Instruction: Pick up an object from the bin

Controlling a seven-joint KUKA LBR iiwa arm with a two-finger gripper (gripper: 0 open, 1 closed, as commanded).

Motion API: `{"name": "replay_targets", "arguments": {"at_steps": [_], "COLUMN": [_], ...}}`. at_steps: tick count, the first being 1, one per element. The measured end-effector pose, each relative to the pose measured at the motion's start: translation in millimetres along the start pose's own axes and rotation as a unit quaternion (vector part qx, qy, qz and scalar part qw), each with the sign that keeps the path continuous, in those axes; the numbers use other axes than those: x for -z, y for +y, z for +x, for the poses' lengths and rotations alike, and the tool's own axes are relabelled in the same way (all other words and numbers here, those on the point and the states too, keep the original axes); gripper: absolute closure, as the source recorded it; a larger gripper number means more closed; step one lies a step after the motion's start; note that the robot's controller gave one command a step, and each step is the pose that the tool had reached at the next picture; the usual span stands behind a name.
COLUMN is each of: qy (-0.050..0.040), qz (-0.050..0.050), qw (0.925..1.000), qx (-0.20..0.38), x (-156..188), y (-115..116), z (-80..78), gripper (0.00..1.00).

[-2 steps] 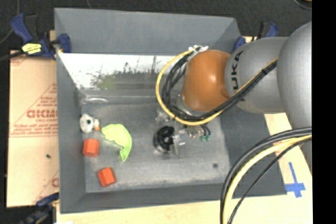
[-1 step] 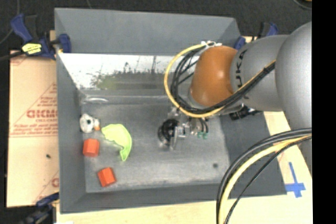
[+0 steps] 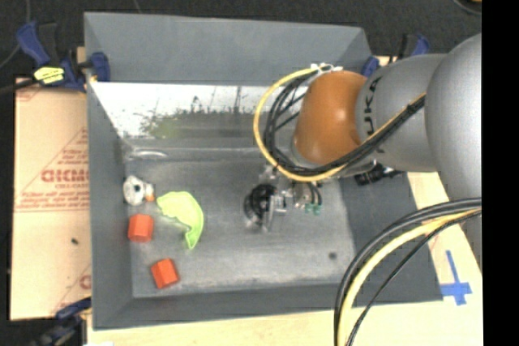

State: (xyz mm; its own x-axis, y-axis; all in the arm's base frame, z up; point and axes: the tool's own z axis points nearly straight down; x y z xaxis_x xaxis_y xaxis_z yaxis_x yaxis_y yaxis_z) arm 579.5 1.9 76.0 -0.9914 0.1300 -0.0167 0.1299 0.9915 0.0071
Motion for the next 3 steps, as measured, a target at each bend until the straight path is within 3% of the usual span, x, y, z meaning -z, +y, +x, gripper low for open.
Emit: {"name": "replay_targets", "arguments": {"at_steps": [3], "qy": [-0.0016], "qz": [0.001], "qw": [1.0], "qx": [0.0], "x": [38.9], "y": [-1.0], "z": [-0.8], "gripper": [1.0]}}
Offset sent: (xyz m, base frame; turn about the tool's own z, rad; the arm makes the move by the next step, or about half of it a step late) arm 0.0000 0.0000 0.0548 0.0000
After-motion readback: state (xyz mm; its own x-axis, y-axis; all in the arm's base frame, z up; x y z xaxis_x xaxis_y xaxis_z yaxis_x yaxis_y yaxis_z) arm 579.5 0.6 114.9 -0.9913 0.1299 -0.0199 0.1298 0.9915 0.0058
